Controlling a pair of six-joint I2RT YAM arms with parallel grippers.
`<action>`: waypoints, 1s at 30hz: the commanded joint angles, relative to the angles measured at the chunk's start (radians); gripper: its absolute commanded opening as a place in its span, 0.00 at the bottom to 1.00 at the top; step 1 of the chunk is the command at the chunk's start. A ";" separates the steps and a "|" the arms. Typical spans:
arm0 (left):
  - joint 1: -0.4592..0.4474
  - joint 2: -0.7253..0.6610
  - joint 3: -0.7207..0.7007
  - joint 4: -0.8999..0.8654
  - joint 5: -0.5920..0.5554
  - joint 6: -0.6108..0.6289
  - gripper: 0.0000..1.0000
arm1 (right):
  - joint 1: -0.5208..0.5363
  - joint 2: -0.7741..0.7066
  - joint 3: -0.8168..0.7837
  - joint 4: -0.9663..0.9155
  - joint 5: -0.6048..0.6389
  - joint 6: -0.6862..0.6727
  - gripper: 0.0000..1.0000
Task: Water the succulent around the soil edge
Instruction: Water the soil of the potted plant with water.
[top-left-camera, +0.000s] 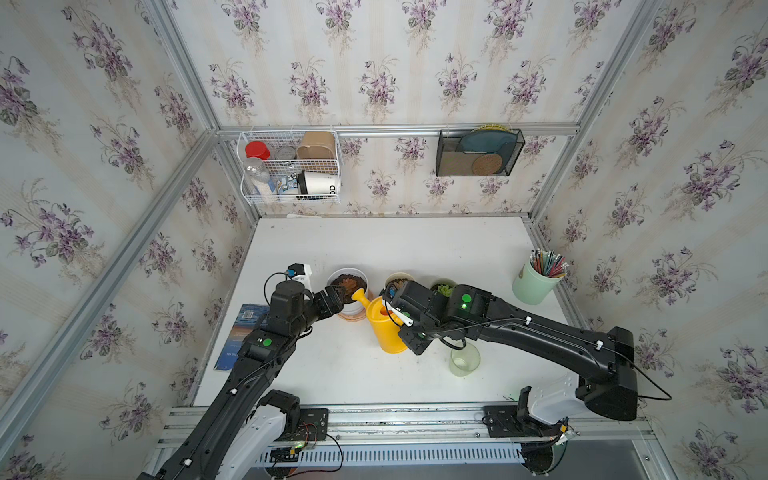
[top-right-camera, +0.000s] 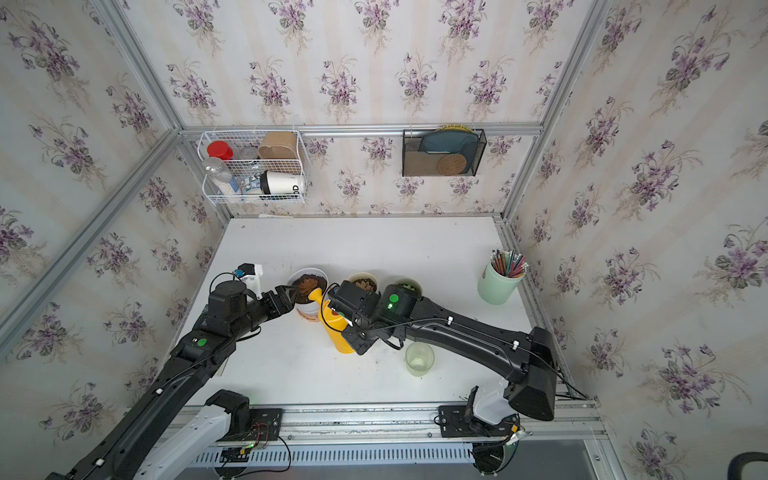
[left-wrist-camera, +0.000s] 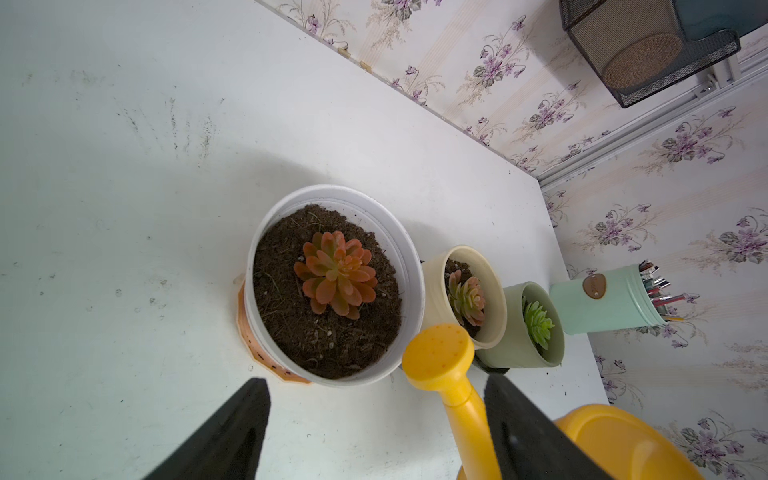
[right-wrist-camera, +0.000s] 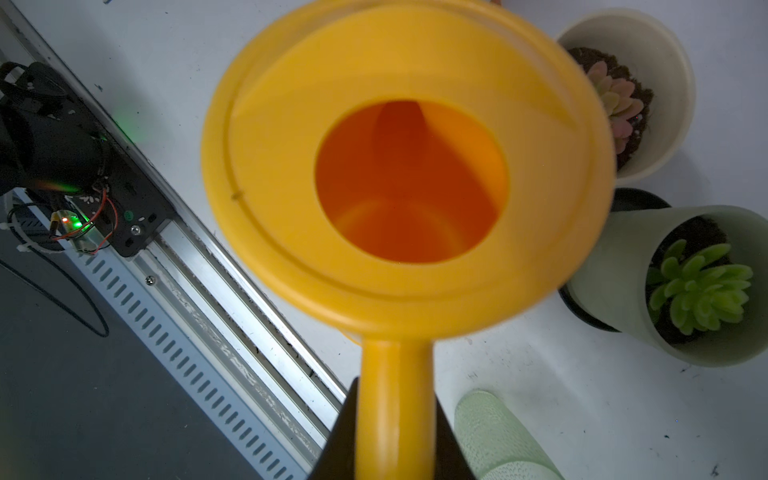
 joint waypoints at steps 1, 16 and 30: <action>0.001 0.000 0.002 0.032 0.010 0.008 0.85 | -0.010 0.008 0.006 -0.010 0.029 -0.008 0.00; 0.000 0.002 -0.004 0.068 0.100 -0.014 0.88 | -0.032 0.031 0.026 -0.006 0.039 -0.049 0.00; 0.000 0.002 0.055 0.019 0.112 0.004 0.96 | -0.028 0.024 0.022 0.049 -0.049 -0.063 0.00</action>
